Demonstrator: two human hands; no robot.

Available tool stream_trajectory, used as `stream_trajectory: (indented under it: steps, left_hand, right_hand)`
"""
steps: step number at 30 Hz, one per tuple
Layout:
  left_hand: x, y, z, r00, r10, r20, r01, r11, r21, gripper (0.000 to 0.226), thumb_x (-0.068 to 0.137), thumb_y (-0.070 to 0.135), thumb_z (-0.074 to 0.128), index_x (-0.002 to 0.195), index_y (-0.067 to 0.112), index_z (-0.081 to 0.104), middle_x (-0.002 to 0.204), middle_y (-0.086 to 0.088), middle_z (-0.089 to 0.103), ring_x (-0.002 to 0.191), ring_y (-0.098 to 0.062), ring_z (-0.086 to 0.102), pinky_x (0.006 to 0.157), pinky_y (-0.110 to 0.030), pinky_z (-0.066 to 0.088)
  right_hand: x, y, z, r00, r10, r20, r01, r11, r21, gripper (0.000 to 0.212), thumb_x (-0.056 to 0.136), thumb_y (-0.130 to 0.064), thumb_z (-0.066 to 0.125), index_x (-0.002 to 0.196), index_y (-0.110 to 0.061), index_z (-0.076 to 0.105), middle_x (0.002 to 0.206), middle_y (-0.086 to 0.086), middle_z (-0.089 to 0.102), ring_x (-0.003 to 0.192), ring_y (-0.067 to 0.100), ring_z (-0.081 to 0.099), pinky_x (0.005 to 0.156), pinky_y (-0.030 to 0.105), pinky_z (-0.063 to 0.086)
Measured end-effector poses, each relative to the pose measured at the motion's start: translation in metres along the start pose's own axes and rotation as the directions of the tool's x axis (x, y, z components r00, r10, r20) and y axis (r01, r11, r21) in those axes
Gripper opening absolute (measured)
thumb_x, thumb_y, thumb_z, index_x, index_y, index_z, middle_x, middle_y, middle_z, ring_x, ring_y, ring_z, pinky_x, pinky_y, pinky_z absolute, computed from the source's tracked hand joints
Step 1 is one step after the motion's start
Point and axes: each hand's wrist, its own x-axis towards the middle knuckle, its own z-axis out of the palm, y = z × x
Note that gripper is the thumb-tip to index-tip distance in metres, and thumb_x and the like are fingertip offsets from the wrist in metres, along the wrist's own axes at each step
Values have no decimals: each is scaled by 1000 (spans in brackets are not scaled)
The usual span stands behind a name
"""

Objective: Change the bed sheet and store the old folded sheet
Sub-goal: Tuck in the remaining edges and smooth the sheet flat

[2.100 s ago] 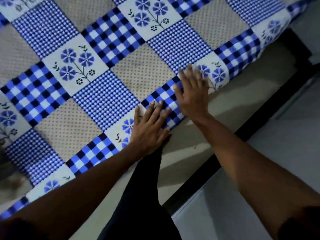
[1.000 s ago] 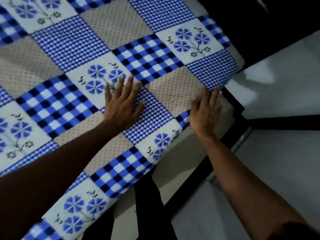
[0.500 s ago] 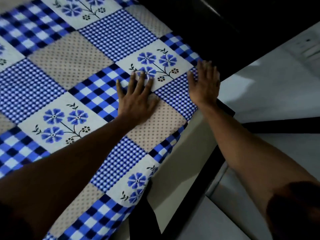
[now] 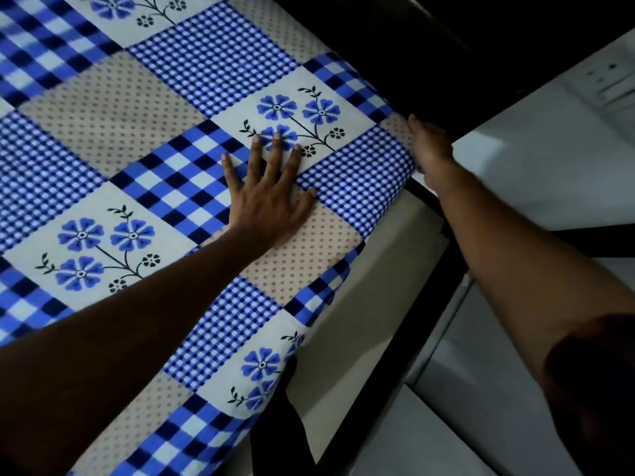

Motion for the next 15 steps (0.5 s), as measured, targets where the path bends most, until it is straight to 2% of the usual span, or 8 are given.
stream_trajectory:
  steps: [2,5,7,8,10,12,15]
  left_hand:
    - [-1,2,-1,1000,5,4,-5,1000,-4,76,98,71,12,160,30,-1,168,-4,-8,153,-31,-14,115,-71,-9]
    - [-12,8,-1,998,59,27,-59,998,-7,75,98,69,12,160,27,4,168,-7,-4,154,-31,-9,116,-70,-7]
    - [-31,12,-2,991,125,38,-125,992,0,75,99,68,12,160,24,10,168,-9,4,155,-31,-1,117,-69,-3]
    - [-45,11,-3,988,150,45,-150,989,5,74,100,66,15,159,23,17,167,-10,11,154,-31,6,117,-68,1]
    - [-76,5,-2,983,181,32,-181,983,5,68,100,60,26,154,19,35,162,-13,29,150,-33,24,117,-68,12]
    - [-120,-9,-3,984,180,-5,-180,983,-23,61,99,55,36,144,16,50,154,-13,43,143,-34,38,115,-65,20]
    - [-198,-41,-4,989,138,-59,-142,987,-70,53,99,52,41,132,15,60,144,-10,54,135,-32,48,113,-63,26]
  right_hand:
    - [-3,2,-3,999,17,-40,-18,999,-32,50,98,-50,50,126,-11,66,122,9,68,111,26,64,98,45,53]
    - [-28,13,-4,982,-11,-190,-2,998,-65,51,89,-53,48,119,-17,69,124,7,68,113,28,63,98,40,51]
    - [-63,15,1,944,-85,-318,57,994,-96,41,91,-42,51,117,-17,70,122,7,67,112,27,62,93,30,48]
    - [-86,14,8,912,-170,-374,127,982,-138,36,92,-36,53,116,-16,70,121,8,66,110,27,62,91,30,47]
    - [-133,10,33,844,-402,-355,352,915,-199,32,91,-32,56,112,-13,72,117,11,64,108,28,61,94,37,49]
    - [-191,7,71,758,-598,-262,562,802,-205,27,89,-25,60,108,-10,72,118,12,63,111,27,58,99,40,47]
    - [-285,2,138,697,-710,-99,689,702,-179,22,88,-15,61,105,-9,73,124,13,63,117,26,55,102,32,40]
